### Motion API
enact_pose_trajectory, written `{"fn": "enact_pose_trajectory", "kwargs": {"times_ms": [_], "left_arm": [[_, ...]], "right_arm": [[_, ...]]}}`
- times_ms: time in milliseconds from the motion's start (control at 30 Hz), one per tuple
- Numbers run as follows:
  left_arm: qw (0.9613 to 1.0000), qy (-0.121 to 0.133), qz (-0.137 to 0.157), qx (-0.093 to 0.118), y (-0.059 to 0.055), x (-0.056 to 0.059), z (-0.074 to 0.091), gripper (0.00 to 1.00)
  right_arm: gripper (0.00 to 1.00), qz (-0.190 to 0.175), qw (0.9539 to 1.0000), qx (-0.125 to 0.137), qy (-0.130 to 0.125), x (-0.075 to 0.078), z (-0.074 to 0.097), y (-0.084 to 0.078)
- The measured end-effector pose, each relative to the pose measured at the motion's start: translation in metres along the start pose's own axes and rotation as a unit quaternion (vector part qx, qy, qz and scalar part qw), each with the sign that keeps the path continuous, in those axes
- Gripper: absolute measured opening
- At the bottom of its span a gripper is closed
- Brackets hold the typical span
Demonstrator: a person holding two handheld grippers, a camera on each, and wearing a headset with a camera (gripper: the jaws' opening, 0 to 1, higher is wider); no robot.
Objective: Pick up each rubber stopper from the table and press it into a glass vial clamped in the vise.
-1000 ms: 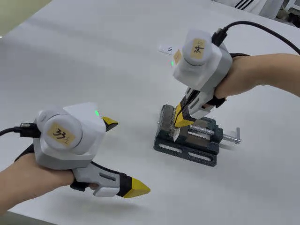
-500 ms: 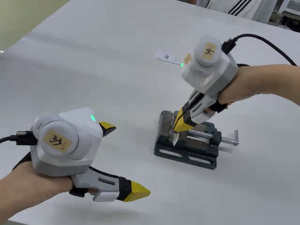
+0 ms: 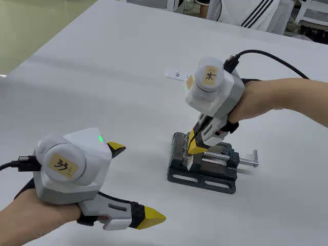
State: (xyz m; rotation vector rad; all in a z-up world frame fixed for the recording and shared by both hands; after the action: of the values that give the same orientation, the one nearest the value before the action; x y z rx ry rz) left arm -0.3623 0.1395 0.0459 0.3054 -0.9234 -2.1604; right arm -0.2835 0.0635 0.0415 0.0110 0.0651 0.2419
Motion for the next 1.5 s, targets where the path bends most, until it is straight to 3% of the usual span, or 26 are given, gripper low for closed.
{"fn": "enact_pose_trajectory", "kwargs": {"times_ms": [133, 300, 533, 833, 933, 1067, 1167, 1233, 1267, 1400, 1433, 1500], "left_arm": [[1.0, 0.0, -0.003, 0.0, 0.001, 0.001, 0.0, 0.96], [1.0, 0.001, -0.005, 0.0, 0.003, 0.0, 0.001, 0.96], [0.9999, 0.01, -0.006, 0.01, 0.009, -0.003, 0.003, 0.97], [0.9998, 0.017, -0.001, 0.013, 0.01, -0.005, 0.007, 0.97], [0.9997, 0.019, 0.003, 0.012, 0.008, -0.005, 0.009, 0.97], [0.9996, 0.024, 0.007, 0.013, 0.006, -0.006, 0.011, 0.97], [0.9995, 0.027, 0.01, 0.013, 0.004, -0.008, 0.013, 0.97], [0.9995, 0.028, 0.011, 0.012, 0.003, -0.009, 0.014, 0.97], [0.9994, 0.031, 0.01, 0.011, 0.002, -0.011, 0.015, 0.97], [0.9994, 0.034, 0.007, 0.008, 0.0, -0.016, 0.018, 0.97], [0.9994, 0.034, 0.008, 0.008, 0.0, -0.016, 0.019, 0.97], [0.9993, 0.036, 0.006, 0.008, 0.001, -0.015, 0.021, 0.97]], "right_arm": [[0.0, 0.0, 0.9996, -0.023, -0.015, 0.003, -0.003, -0.016], [0.0, -0.026, 0.9996, 0.005, -0.013, -0.001, 0.001, -0.027], [0.0, -0.058, 0.9951, 0.069, -0.041, -0.012, 0.01, -0.035], [0.3, -0.123, 0.9831, 0.119, -0.065, -0.043, 0.006, -0.08], [0.38, -0.161, 0.9752, 0.134, -0.071, -0.054, 0.003, -0.097], [0.56, -0.202, 0.9643, 0.148, -0.086, -0.067, -0.005, -0.122], [0.64, -0.243, 0.9522, 0.161, -0.091, -0.081, -0.01, -0.139], [0.68, -0.255, 0.9476, 0.167, -0.095, -0.088, -0.012, -0.147], [0.71, -0.272, 0.9415, 0.172, -0.098, -0.093, -0.012, -0.152], [0.74, -0.297, 0.9315, 0.185, -0.1, -0.111, -0.014, -0.163], [0.74, -0.313, 0.9251, 0.188, -0.105, -0.114, -0.014, -0.168], [0.79, -0.329, 0.9168, 0.197, -0.11, -0.121, -0.015, -0.174]]}}
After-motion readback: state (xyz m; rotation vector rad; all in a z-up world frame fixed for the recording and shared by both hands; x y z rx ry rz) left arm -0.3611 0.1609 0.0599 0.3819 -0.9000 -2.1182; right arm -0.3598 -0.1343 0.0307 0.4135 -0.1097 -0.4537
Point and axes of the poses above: the centre of the closed fingertips' face, and the gripper's own axes: z roughly backward along the fingers, x roughly to its right, y roughly out of its top, the point moved 1 cm from there along z, roughly backward along the fingers, and after that the axes turned 15 degrees about -x, right-handed, at the moved point
